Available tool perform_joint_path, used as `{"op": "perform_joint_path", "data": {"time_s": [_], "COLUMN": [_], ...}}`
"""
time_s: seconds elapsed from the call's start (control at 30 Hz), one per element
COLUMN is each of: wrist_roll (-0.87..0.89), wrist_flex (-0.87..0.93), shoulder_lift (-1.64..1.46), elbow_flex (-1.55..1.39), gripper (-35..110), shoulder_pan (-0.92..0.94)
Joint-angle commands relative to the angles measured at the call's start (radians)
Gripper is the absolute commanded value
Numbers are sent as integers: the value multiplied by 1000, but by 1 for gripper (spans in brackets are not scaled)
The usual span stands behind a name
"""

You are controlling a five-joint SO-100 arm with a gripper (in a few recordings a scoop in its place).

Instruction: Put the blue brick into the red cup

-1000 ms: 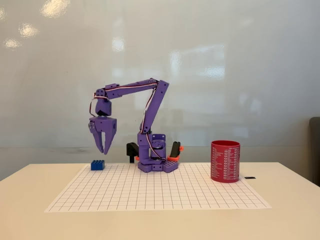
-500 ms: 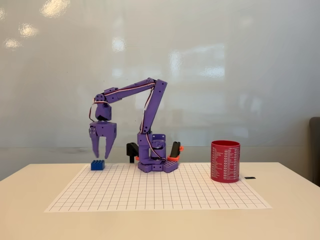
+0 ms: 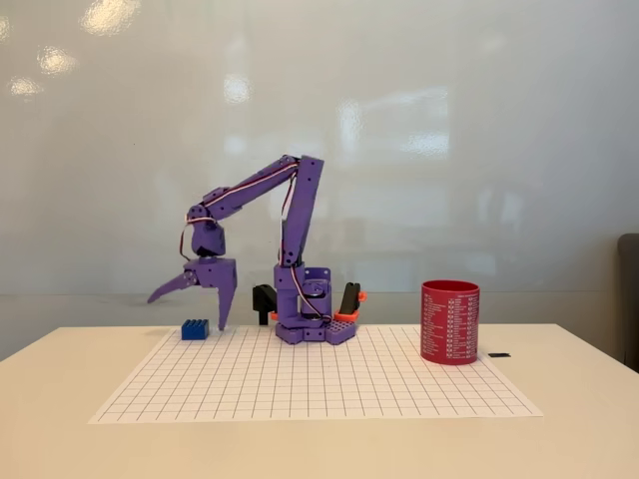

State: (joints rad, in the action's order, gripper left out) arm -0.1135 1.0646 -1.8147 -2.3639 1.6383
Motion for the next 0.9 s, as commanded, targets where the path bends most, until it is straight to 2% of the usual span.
{"op": "perform_joint_path", "data": {"time_s": [0.0,0.07,0.1,0.17,0.67,0.77,0.87], "wrist_roll": [-14,-25,-38,-92,-43,21,64], "wrist_flex": [-17,-21,-25,-23,-18,-5,87], "shoulder_lift": [-3,-2,0,3,0,-14,-52], "elbow_flex": [5,2,-2,-3,28,163,376], "gripper": [63,51,39,0,-1,-1,-1], "shoulder_pan": [-3,-14,-18,-35,-49,-75,-92]}}
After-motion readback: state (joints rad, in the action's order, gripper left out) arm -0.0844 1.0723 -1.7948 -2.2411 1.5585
